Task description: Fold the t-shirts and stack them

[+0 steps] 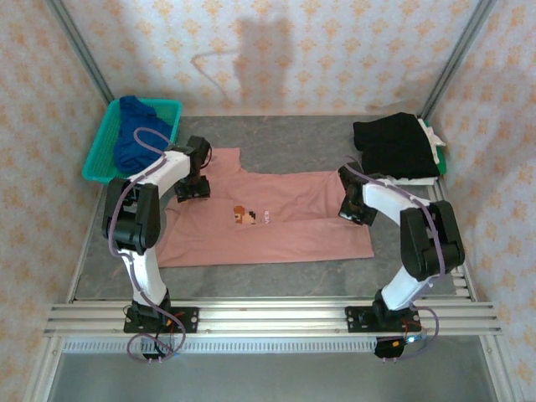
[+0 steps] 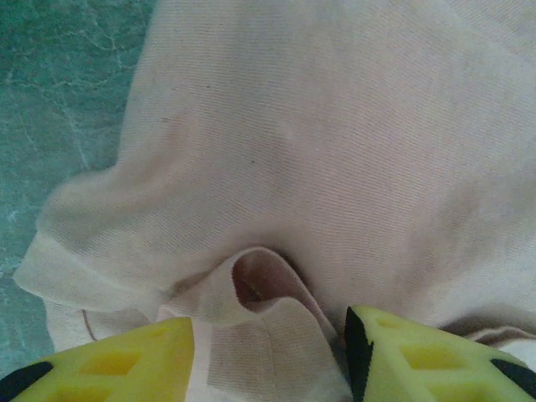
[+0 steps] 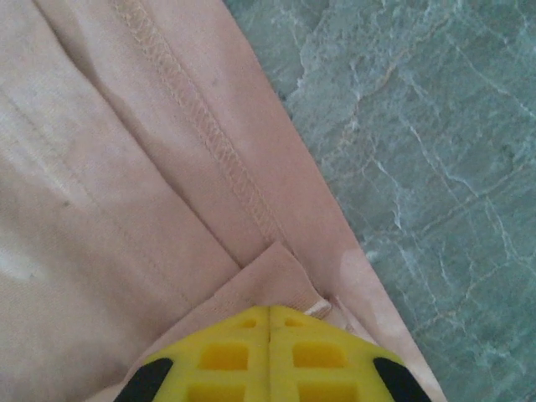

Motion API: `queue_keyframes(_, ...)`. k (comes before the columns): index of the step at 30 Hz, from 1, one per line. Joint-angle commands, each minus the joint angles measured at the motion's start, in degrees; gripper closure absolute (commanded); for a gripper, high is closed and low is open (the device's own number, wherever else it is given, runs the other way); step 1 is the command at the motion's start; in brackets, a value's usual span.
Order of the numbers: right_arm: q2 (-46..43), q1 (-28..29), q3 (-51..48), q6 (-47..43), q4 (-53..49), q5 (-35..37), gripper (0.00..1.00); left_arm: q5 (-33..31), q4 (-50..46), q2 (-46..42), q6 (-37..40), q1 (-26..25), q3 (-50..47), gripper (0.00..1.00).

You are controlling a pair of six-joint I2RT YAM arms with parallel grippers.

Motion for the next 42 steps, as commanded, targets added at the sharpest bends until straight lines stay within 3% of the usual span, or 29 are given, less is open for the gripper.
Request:
queue_keyframes(1,1.28,-0.46,2.75,-0.77,-1.22,4.41,1.0,-3.46,-1.27,-0.97,-0.07,0.65,-0.07,0.48)
queue_keyframes(5,0.89,-0.44,3.02,-1.09,-1.33,4.79,1.0,-2.99,-1.0,-0.49,0.56,1.27,1.08,0.52)
queue_keyframes(9,0.71,-0.42,2.93,-1.05,-1.08,4.33,1.0,-2.39,-1.24,1.8,0.76,1.43,1.89,0.77)
queue_keyframes(15,-0.2,-0.42,3.03,-1.28,-2.03,4.44,1.0,-4.4,-2.76,-2.01,0.38,1.44,1.62,0.79)
queue_keyframes(20,-2.53,-0.44,2.53,-1.23,-2.5,3.36,1.0,-6.17,-4.59,-6.54,-0.1,1.43,0.52,0.93)
queue_keyframes(21,-3.26,-0.49,2.22,-1.29,-2.46,2.64,1.0,-6.36,-4.83,-7.61,-0.11,1.43,0.13,0.99)
queue_keyframes(30,-10.16,-0.41,-0.01,-0.74,-6.18,0.05,1.0,-4.66,-7.31,-17.25,-0.3,1.1,-3.39,1.0)
queue_keyframes(42,-36.22,-0.29,-10.47,6.22,-16.1,-7.1,1.0,-2.05,-13.44,-49.15,-6.84,-3.2,-17.8,1.0)
